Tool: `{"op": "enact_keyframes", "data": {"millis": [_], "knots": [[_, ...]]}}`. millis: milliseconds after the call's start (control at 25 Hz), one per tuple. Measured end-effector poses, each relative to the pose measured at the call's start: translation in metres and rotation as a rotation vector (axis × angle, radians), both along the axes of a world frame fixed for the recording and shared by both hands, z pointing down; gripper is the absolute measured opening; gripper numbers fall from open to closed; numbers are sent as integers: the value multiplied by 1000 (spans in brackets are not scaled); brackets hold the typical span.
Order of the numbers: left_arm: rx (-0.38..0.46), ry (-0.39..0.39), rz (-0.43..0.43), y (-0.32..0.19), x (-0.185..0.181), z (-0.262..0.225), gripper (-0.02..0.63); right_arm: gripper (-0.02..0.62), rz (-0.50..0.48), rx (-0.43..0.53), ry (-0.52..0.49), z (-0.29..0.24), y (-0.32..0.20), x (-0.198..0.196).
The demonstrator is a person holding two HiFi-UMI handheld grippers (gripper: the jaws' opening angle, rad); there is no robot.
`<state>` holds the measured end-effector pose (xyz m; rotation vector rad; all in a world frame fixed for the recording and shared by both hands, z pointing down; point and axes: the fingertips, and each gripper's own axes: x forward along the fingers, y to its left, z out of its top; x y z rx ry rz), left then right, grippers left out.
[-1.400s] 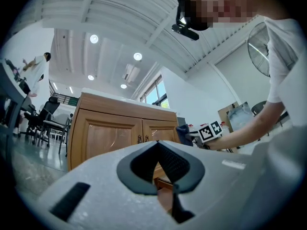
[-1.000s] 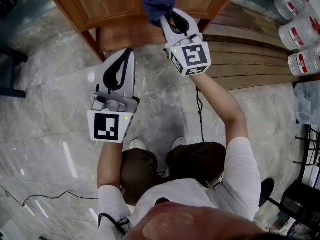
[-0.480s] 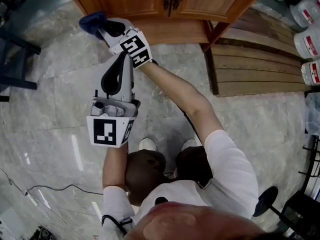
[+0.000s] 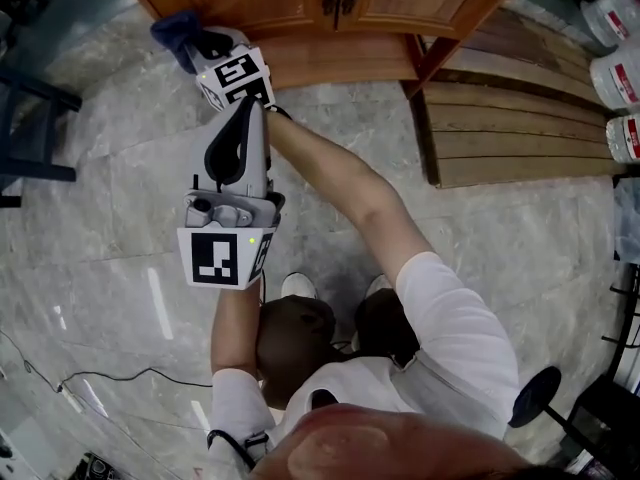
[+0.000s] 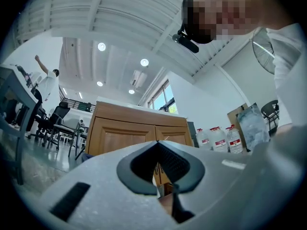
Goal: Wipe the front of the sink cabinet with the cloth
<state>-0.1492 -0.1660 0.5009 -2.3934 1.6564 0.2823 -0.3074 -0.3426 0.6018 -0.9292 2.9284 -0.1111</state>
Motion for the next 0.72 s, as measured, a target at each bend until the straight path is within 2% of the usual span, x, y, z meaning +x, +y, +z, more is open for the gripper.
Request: {"op": "enact_keyframes", "data": {"millis": [200, 360, 560, 720], "knots": [[0, 42, -1, 2, -3, -3, 0, 67, 56, -6, -10, 4, -12, 29], [-3, 13, 29, 2, 10, -2, 0, 66, 104, -14, -26, 8, -19, 53], [3, 13, 26, 5, 11, -4, 0, 67, 170, -12, -38, 7, -25, 85], [3, 8, 33, 7, 12, -6, 0, 67, 267, 44, 20, 8, -30, 114]]}}
